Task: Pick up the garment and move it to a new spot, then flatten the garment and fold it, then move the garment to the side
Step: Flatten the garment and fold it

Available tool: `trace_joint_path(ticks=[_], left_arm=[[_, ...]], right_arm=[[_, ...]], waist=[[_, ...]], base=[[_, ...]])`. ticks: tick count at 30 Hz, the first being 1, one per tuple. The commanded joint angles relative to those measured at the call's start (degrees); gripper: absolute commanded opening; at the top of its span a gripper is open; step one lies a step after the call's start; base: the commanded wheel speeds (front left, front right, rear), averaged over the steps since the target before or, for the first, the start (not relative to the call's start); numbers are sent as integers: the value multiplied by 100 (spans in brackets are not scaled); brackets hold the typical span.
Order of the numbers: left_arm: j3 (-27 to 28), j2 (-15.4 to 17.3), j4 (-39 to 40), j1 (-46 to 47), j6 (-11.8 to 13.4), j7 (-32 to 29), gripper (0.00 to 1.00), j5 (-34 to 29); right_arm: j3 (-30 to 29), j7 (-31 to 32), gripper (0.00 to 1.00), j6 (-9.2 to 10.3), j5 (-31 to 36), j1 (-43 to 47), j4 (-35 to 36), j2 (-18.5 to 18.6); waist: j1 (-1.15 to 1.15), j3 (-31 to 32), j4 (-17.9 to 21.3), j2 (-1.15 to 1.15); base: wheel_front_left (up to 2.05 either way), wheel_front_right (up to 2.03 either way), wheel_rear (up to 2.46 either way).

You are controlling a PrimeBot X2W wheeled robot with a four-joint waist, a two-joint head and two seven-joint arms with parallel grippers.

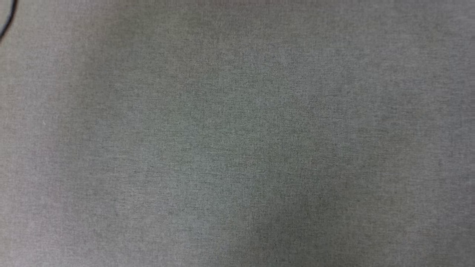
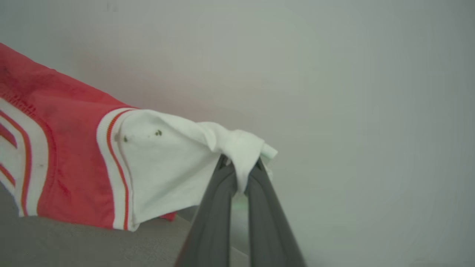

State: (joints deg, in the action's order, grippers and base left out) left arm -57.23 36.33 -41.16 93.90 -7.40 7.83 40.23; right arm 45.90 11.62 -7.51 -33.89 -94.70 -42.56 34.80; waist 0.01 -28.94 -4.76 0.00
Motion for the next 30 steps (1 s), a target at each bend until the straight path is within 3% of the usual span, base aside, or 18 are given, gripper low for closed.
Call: trace_joint_path(ticks=[1,6,9,20,30], left_arm=[[-29,95,3,-147,6,103,0,35],[-158,153,224,-1059,29,412,0,253],[-233,269,538,-1823,183,528,0,399],[-601,1002,2157,-4570,1209,605,0,843],[-1007,1803,3293,-6250,1922,365,0,1326]], right_arm=[[61,-93,0,4,-94,151,12,36],[489,-410,0,4,-415,1028,172,150],[661,-628,0,5,-660,1663,312,204],[1138,-1113,0,4,-1292,4204,1139,589],[1016,-704,0,4,-1768,6200,1918,1326]], waist=[[-1,103,29,0],[-1,462,70,0],[-1,742,105,0],[-1,1715,155,0],[-1,2560,136,0]], base=[[0,0,0],[0,0,0],[0,0,0],[0,0,0],[0,0,0]])
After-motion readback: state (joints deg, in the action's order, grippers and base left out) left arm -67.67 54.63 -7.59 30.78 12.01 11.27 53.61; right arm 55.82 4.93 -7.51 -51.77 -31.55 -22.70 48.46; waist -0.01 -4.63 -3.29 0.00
